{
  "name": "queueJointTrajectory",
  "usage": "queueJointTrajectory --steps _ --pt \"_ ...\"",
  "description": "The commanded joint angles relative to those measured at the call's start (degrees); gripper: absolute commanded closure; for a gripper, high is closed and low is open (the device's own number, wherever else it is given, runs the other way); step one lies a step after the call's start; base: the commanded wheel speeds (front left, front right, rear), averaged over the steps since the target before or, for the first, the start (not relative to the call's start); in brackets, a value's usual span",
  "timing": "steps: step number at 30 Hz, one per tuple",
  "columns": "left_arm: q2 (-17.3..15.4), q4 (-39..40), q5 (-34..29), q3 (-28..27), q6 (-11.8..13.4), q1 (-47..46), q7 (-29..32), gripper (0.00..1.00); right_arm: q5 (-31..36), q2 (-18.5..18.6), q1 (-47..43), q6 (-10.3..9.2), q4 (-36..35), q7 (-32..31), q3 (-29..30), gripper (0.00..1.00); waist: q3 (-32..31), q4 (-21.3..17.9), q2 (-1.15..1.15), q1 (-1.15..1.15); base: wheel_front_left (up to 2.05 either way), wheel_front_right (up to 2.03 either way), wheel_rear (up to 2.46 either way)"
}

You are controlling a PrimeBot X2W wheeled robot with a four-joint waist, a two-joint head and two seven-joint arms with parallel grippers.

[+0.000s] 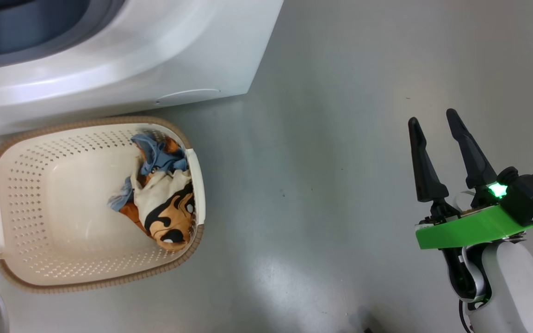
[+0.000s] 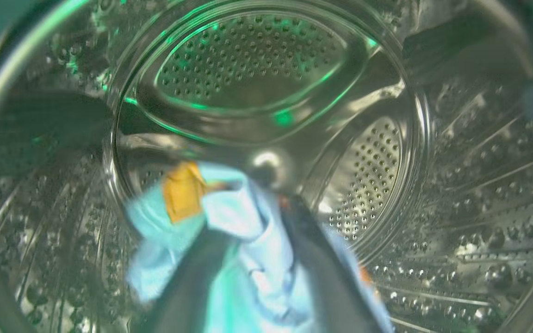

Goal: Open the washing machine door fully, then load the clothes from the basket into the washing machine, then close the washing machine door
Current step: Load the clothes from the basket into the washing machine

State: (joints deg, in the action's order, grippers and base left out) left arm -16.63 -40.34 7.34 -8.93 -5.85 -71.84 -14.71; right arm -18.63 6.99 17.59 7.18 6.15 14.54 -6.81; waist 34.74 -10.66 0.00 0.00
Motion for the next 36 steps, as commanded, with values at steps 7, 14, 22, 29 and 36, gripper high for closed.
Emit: queueJointTrajectory --steps 7,14,22,29,36 --pt "-2.1 -3.2 -1.6 -1.3 -0.5 0.7 -0.3 0.0 -0.8 0.1 0.5 0.31 -1.2 0.5 -1.1 0.0 0.1 0.3 0.0 0.0 0.0 0.0 0.0" --pt "-1.2 -5.0 -2.1 -1.5 -0.6 1.4 -0.3 0.0 -0.9 0.5 0.7 0.31 -1.2 0.5 -0.9 0.0 -0.1 0.7 0.0 0.0 0.0 0.0 0.0" --pt "0.3 -4.3 -1.9 -2.1 -1.0 4.7 -0.3 0.0 -0.8 0.7 0.4 0.31 -1.3 0.5 -0.6 0.0 -0.8 1.5 0.0 0.0 0.0 0.0 0.0" --pt "2.7 -1.5 -1.4 -3.2 -1.3 10.9 -0.3 0.0 -0.5 1.3 0.1 0.31 -1.2 0.5 -0.1 0.0 -2.8 2.7 0.0 0.0 0.0 0.0 0.0" --pt "4.6 1.5 -1.5 -3.3 -1.5 18.4 -0.3 0.0 -0.5 1.8 -0.5 0.31 -0.7 0.5 0.4 0.0 -5.9 3.8 0.0 0.0 0.0 0.0 0.0"
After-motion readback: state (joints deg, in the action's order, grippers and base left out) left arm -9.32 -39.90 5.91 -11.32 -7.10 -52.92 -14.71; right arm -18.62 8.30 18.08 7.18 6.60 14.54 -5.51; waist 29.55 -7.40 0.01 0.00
